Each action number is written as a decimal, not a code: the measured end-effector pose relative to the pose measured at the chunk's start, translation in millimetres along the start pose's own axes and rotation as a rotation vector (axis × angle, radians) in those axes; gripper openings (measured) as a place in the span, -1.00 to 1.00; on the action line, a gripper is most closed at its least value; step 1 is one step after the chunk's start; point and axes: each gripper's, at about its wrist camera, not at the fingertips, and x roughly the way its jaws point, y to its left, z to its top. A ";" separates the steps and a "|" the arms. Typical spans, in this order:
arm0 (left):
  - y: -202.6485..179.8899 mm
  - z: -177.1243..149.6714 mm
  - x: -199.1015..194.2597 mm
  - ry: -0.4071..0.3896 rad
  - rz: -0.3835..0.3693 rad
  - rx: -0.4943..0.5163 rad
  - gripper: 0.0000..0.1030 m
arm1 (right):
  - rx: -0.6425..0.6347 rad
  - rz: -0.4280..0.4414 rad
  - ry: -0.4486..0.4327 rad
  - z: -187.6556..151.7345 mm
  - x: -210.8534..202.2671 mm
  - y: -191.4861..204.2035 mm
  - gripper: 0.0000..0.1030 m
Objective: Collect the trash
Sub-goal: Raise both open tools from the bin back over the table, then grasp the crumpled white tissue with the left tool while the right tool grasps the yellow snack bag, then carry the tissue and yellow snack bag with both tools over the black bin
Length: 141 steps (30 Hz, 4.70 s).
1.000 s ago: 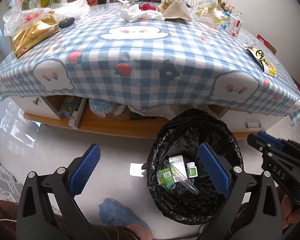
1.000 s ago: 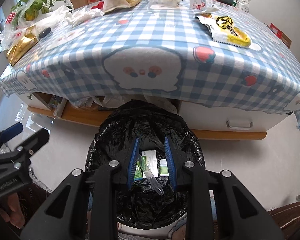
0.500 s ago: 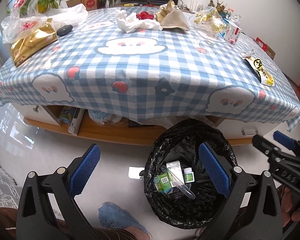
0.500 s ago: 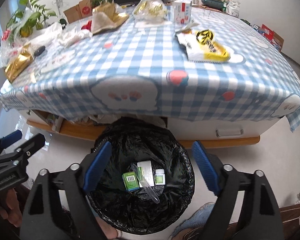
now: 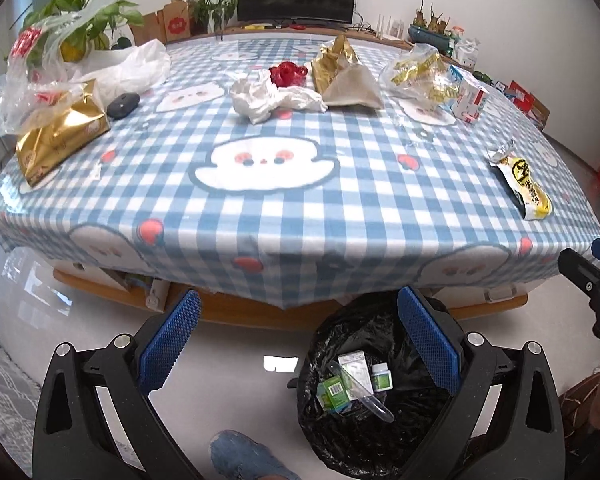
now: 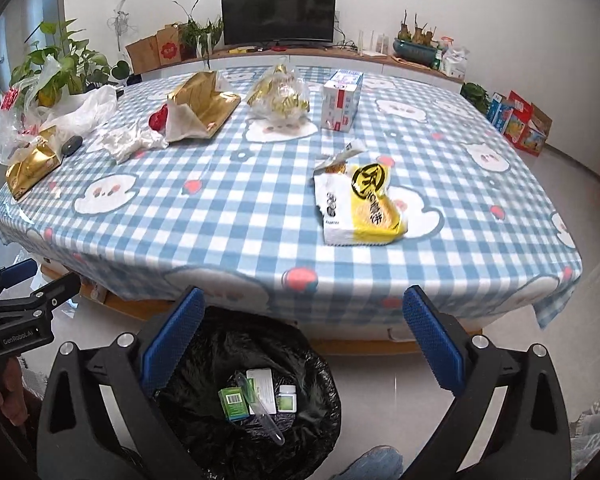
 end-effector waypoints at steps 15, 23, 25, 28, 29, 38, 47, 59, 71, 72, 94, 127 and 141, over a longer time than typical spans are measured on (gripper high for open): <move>17.1 84.7 38.5 -0.042 0.033 -0.028 0.88 | -0.017 -0.010 0.007 55.7 41.8 -24.3 0.85; 26.4 124.4 64.2 -0.053 0.032 -0.053 0.88 | -0.001 0.009 0.050 71.2 70.9 -26.4 0.85; 28.5 133.7 69.5 -0.060 0.034 -0.060 0.88 | -0.003 0.012 0.057 73.7 75.6 -24.9 0.85; 33.1 147.0 79.1 -0.057 0.026 -0.081 0.88 | -0.003 0.013 0.070 75.6 84.1 -23.9 0.85; 33.9 151.2 82.6 -0.057 0.025 -0.085 0.88 | -0.002 0.015 0.074 75.5 87.0 -23.8 0.85; 39.0 172.4 118.7 -0.032 0.052 -0.090 0.88 | 0.017 0.006 0.122 72.9 107.4 -23.0 0.81; 44.4 176.6 145.8 0.032 0.064 -0.089 0.51 | 0.002 -0.013 0.139 72.1 115.2 -20.7 0.52; 31.9 174.9 141.4 0.048 0.090 -0.059 -0.36 | 0.029 -0.038 0.150 73.5 119.5 -32.5 -0.08; 24.9 172.1 139.7 0.048 0.087 -0.021 -0.76 | 0.040 -0.022 0.156 74.5 118.7 -31.4 -0.57; 23.9 171.8 139.6 0.047 0.091 -0.017 -0.77 | 0.040 -0.022 0.154 74.5 118.4 -30.7 -0.58; 13.7 170.5 107.4 0.031 0.062 -0.006 -0.79 | 0.041 -0.012 0.119 84.0 88.6 -22.2 -0.69; 5.2 53.1 18.6 0.038 -0.057 -0.032 -0.79 | 0.024 0.042 0.065 44.8 15.3 38.0 -0.69; 15.9 -22.9 -2.5 0.065 -0.067 -0.051 -0.79 | 0.006 0.062 0.047 4.7 -10.9 59.2 -0.69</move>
